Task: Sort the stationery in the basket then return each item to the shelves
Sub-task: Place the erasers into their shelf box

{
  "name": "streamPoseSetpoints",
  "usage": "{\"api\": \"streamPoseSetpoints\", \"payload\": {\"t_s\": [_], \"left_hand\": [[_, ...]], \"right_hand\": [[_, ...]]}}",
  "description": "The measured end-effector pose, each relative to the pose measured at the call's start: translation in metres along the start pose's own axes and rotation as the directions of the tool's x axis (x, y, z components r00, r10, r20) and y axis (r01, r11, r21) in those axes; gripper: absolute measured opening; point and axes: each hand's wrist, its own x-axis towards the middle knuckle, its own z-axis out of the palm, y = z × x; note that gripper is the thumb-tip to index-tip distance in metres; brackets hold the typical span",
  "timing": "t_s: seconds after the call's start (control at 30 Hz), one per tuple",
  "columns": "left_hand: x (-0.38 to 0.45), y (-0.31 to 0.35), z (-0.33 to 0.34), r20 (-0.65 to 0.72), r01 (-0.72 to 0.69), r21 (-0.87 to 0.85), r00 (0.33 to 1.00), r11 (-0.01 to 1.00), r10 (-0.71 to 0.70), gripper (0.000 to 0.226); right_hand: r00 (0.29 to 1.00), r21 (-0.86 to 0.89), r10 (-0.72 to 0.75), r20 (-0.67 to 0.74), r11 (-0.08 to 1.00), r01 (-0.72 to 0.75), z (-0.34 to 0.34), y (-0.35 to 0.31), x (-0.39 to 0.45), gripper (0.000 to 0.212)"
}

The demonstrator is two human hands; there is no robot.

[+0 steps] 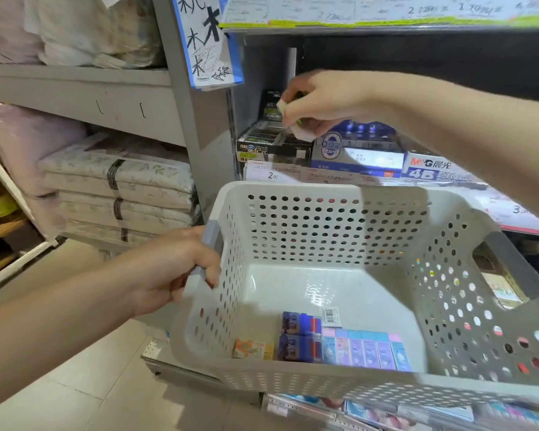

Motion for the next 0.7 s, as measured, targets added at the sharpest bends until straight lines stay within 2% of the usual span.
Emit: {"api": "streamPoseSetpoints", "payload": {"t_s": [0.07,0.17,0.27,0.43,0.53,0.6,0.7], "left_hand": [[0.002,-0.001,0.000,0.010,-0.005,0.003,1.000,1.000,0.005,0.069],[0.002,-0.001,-0.001,0.026,-0.006,-0.004,1.000,1.000,0.006,0.066],[0.000,-0.001,-0.003,0.033,-0.009,0.010,0.999,1.000,0.009,0.065],[0.001,-0.002,-0.007,0.034,-0.017,0.021,0.999,1.000,0.016,0.064],[0.000,-0.002,-0.008,0.036,-0.018,0.015,0.999,1.000,0.018,0.063],[0.001,-0.002,-0.009,0.035,-0.026,0.011,0.999,1.000,0.026,0.058],[0.004,-0.003,-0.011,0.035,-0.034,0.014,0.999,0.999,0.034,0.057]], "right_hand": [[0.997,0.000,0.083,-0.011,0.997,-0.083,-0.001,0.004,0.022,0.018],[0.982,0.000,0.165,-0.090,0.986,-0.165,0.001,0.010,0.051,0.031],[0.973,-0.082,0.218,-0.077,0.971,-0.224,0.007,0.011,0.065,0.022],[0.960,-0.227,0.275,-0.055,0.933,-0.281,0.014,0.012,0.077,0.018],[0.974,-0.421,0.227,-0.006,0.883,-0.209,0.006,0.014,0.074,0.021],[0.986,-0.481,0.166,0.028,0.866,-0.133,-0.003,0.015,0.072,0.032],[0.991,-0.641,-0.106,0.077,0.756,0.131,-0.010,0.017,0.058,0.037]]}}
